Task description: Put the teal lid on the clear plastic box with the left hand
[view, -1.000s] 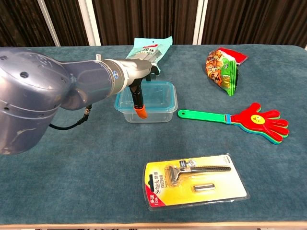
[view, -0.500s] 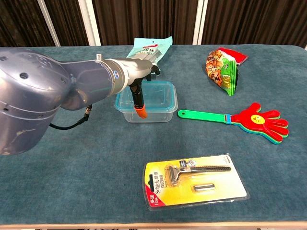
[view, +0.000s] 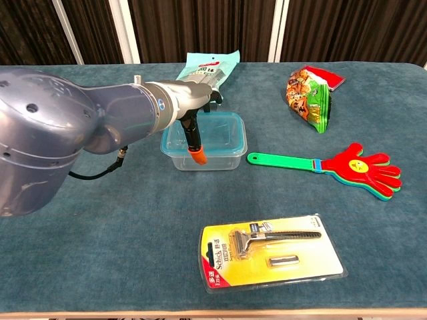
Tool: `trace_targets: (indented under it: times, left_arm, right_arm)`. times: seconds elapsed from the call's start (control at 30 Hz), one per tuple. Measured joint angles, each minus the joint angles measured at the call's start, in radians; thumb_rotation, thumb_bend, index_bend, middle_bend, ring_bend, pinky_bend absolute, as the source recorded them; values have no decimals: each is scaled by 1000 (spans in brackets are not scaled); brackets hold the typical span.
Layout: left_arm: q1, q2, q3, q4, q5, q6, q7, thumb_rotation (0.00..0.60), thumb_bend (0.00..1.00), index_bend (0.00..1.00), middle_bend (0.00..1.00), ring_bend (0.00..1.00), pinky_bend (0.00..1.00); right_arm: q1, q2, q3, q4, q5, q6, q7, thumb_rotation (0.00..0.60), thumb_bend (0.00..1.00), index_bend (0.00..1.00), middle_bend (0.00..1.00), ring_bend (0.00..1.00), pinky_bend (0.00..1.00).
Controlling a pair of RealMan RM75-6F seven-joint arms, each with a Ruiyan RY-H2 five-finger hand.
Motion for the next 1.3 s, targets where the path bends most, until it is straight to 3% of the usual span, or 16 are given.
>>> trace_targets:
  times: [1.3]
  left_arm:
    - [-10, -8, -17, 6, -12, 0, 4, 600, 101, 0, 111, 0, 0]
  right_arm:
    - [3, 2, 2, -7, 8, -4, -12, 600, 407, 131, 29, 27, 0]
